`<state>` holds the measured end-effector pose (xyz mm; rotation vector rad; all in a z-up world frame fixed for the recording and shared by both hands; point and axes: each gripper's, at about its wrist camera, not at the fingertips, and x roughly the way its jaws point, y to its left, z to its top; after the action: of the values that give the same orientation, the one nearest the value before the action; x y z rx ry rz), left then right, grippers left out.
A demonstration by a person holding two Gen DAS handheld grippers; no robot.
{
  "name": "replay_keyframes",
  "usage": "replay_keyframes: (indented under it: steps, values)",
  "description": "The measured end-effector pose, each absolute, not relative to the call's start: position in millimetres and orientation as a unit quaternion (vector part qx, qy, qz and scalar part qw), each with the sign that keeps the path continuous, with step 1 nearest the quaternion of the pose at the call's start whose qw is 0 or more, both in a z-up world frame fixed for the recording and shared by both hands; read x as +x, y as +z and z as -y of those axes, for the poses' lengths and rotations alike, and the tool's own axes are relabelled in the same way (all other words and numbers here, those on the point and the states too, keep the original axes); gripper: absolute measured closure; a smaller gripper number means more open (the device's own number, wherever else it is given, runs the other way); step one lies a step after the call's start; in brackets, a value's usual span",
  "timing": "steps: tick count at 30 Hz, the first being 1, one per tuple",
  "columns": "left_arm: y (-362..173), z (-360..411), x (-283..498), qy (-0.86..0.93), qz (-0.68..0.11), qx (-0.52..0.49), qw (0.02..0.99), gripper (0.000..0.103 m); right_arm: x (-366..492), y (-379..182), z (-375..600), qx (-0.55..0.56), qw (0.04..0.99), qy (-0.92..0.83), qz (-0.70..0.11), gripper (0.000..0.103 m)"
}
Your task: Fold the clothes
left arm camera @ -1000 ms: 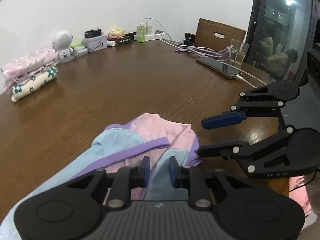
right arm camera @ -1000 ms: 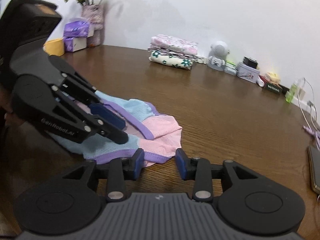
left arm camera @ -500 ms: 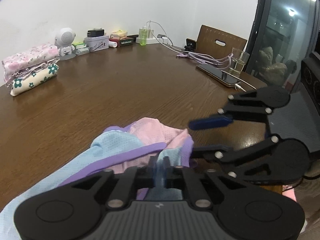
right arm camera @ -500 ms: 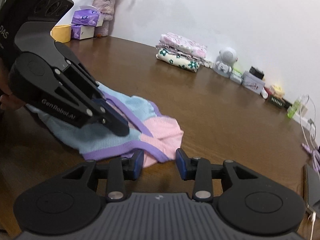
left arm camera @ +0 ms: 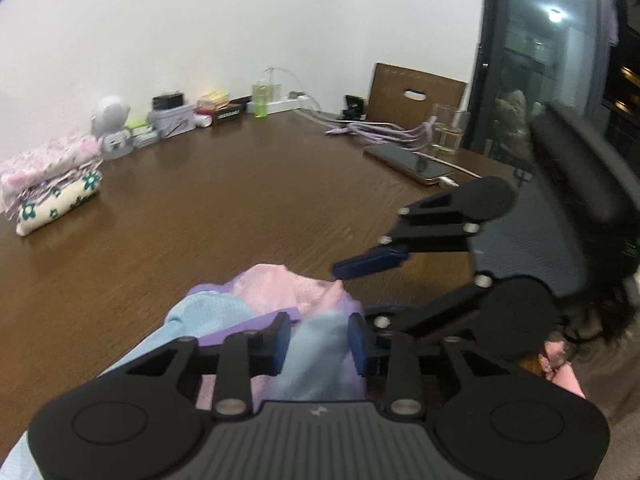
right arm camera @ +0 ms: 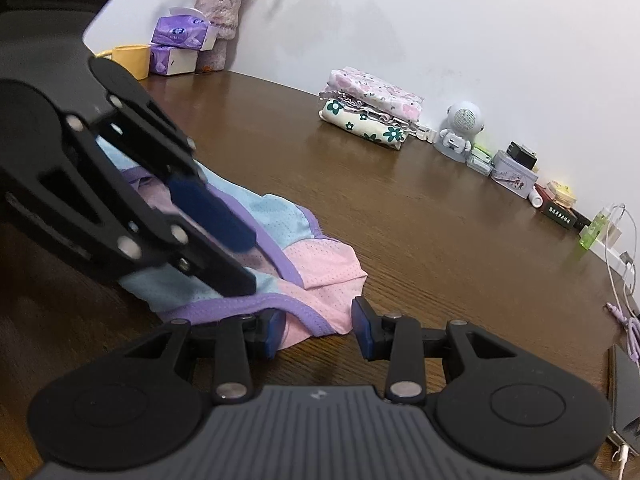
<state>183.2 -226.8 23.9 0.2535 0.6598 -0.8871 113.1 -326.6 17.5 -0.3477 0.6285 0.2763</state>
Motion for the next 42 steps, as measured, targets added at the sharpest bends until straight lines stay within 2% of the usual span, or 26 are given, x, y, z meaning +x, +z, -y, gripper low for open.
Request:
replay_keyframes:
  steps: [7,9,10,22,23,24,25,26,30,34,37,42]
  values:
    - [11,246,179,-0.419,-0.32,0.164,0.834,0.072,115,18,333,-0.15,0.929,0.15,-0.302,0.065]
    - [9,248,181,-0.413,-0.321,0.166,0.836,0.085,113,18,335,-0.154,0.928,0.154,-0.301,0.066]
    - [8,249,182,-0.41,-0.318,0.167,0.838,0.099,113,19,335,-0.157,0.927,0.156,-0.301,0.065]
    - [19,245,165,-0.409,-0.274,0.195,0.848,0.099,129,16,325,-0.2,0.906,0.227,-0.298,0.066]
    - [19,244,166,-0.41,-0.277,0.194,0.847,0.099,131,17,326,-0.199,0.904,0.23,-0.3,0.069]
    - [17,244,167,-0.409,-0.281,0.193,0.846,0.099,131,17,326,-0.197,0.905,0.228,-0.301,0.083]
    - [15,244,168,-0.409,-0.284,0.192,0.846,0.099,132,17,326,-0.195,0.906,0.224,-0.302,0.091]
    - [14,244,168,-0.408,-0.287,0.191,0.846,0.099,132,17,327,-0.192,0.907,0.22,-0.303,0.093]
    - [9,243,172,-0.409,-0.302,0.179,0.842,0.098,129,15,326,-0.175,0.915,0.195,-0.306,0.093]
    - [6,238,173,-0.411,-0.317,0.172,0.837,0.088,125,11,323,-0.174,0.92,0.171,-0.306,0.093]
    - [11,224,178,-0.415,-0.328,0.132,0.838,0.073,121,10,319,-0.184,0.921,0.163,-0.303,0.093]
    - [21,198,196,-0.405,-0.342,0.05,0.847,0.071,117,11,313,-0.216,0.917,0.158,-0.296,0.091]
